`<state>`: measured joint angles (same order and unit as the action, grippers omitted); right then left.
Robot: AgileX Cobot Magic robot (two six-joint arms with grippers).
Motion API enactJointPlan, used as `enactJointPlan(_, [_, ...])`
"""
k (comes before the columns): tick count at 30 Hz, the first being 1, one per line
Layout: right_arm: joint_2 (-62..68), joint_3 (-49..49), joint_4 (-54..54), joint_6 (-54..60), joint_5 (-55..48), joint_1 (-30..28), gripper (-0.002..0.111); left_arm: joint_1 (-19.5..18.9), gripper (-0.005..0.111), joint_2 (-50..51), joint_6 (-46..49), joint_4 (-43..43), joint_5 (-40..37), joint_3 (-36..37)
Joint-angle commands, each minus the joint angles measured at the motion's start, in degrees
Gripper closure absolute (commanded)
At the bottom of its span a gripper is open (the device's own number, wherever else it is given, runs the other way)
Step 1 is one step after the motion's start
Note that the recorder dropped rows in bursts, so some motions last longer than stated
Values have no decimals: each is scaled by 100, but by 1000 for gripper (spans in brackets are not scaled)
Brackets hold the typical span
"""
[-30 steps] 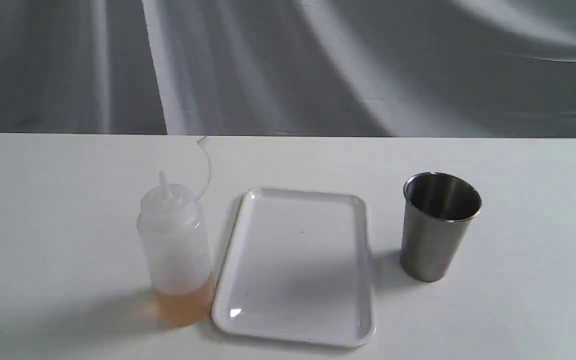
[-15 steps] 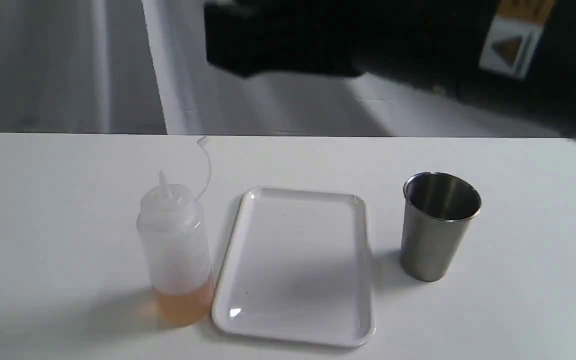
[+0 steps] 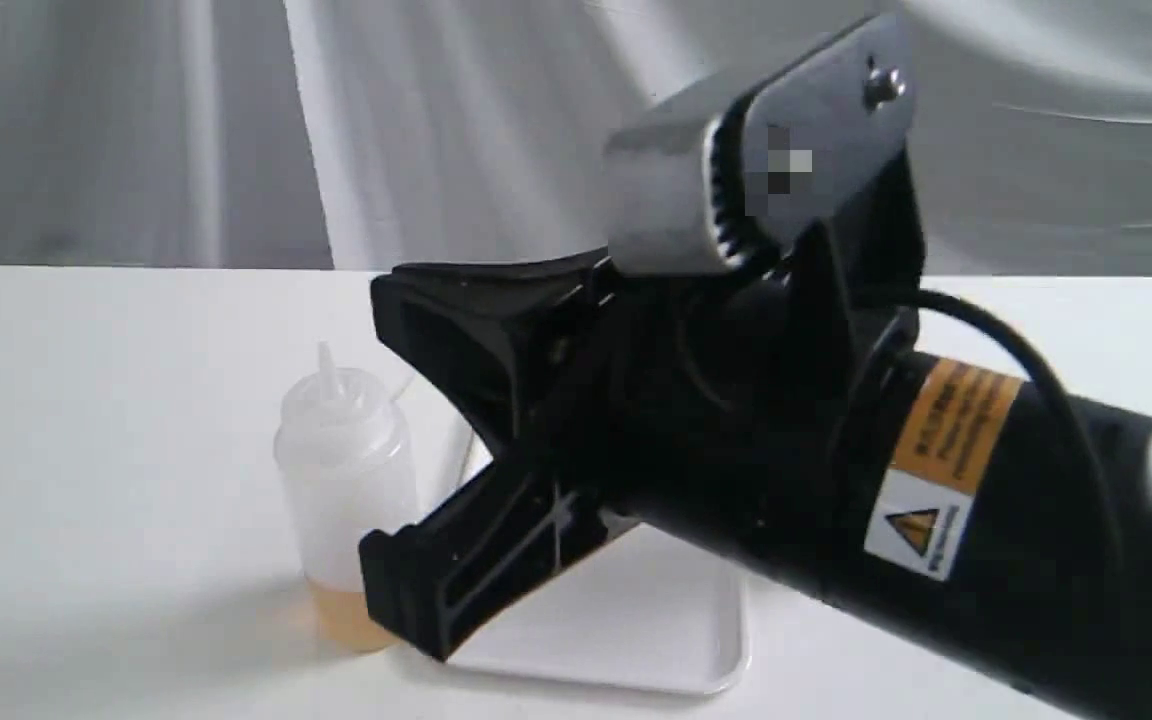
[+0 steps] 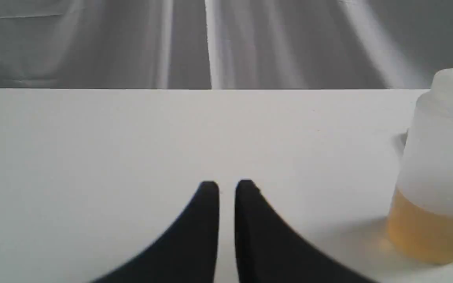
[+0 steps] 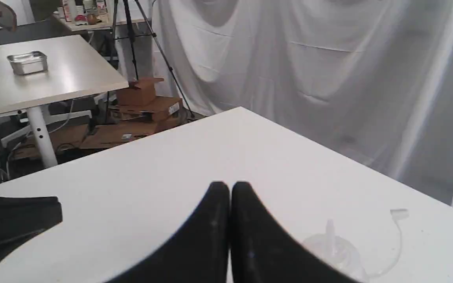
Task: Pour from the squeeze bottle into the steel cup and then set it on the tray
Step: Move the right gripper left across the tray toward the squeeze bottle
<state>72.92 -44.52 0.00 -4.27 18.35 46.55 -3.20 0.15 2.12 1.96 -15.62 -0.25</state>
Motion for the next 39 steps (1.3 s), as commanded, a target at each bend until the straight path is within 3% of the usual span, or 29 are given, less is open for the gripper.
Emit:
enactJointPlan(1, [302,157,690,638,375,31,108,13,98,-15,-40,-2,41,25])
enactJointPlan(7, [934,519,709,814,1735,31,108,83,98,-15,-16,-2,41,25])
enactJointPlan(11, [1392,535,709,859,2036,31,108,151,98,-15,-16,-2,41,25])
enactJointPlan(27, [1953,521,1617,858,2077,17,108,146,98,-15,-29,-2,41,25])
enactJointPlan(39, [1953,508,1569,1184,2065,17,108,146,98,-15,-16,-2,41,25])
